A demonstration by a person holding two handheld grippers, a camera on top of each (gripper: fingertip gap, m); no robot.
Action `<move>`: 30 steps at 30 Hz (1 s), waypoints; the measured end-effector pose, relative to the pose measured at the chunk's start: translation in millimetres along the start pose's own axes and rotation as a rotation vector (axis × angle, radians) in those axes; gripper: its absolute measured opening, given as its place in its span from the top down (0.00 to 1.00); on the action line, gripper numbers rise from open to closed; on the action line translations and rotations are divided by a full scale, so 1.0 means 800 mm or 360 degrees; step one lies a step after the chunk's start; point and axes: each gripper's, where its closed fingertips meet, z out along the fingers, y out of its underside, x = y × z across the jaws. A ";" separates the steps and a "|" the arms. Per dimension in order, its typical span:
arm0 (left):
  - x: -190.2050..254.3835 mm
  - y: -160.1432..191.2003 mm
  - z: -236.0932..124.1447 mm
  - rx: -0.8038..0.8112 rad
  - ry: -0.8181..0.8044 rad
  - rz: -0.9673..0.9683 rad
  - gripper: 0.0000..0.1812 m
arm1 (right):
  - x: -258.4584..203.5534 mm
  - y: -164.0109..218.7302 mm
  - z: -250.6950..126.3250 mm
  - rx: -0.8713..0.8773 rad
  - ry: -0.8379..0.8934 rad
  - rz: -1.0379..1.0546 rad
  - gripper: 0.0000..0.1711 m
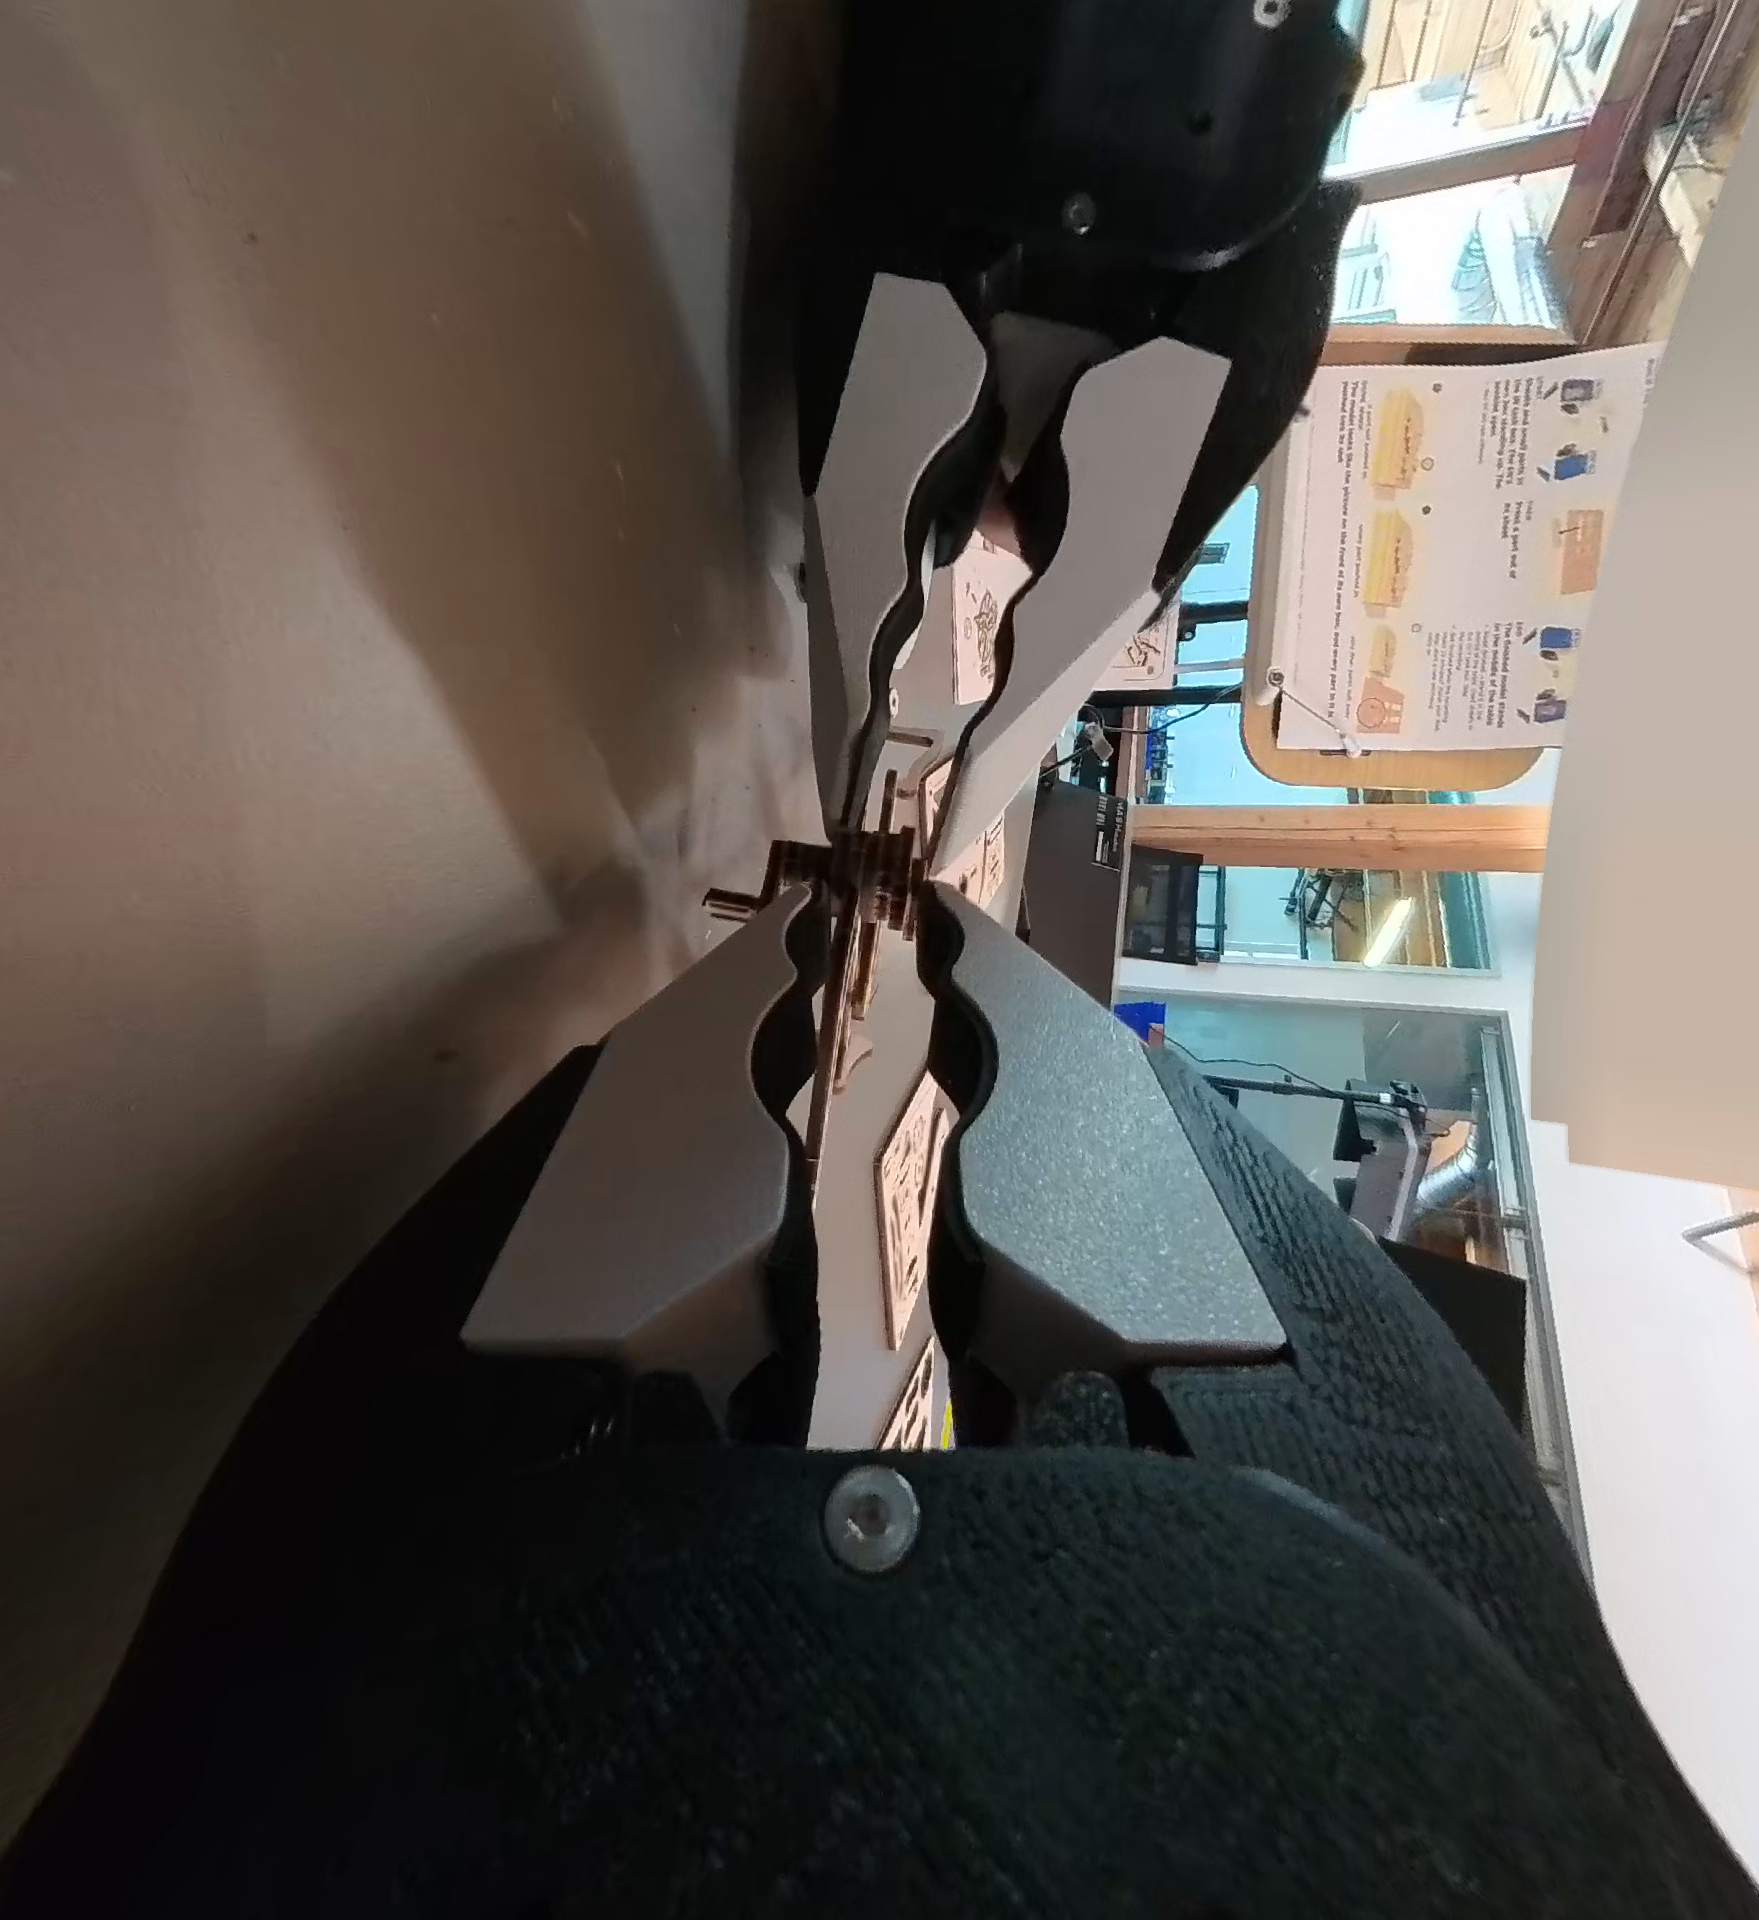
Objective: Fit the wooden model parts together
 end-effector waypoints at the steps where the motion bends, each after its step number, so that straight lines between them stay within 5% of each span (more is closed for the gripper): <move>1: 0.000 0.000 0.000 -0.0006 0.0004 0.0001 0.93 | 0.000 0.000 0.000 -0.0004 -0.0002 -0.0001 0.92; 30: -0.009 0.008 0.003 -0.0005 -0.0068 -0.0045 0.92 | 0.007 0.003 0.003 0.0078 0.0005 0.0207 0.86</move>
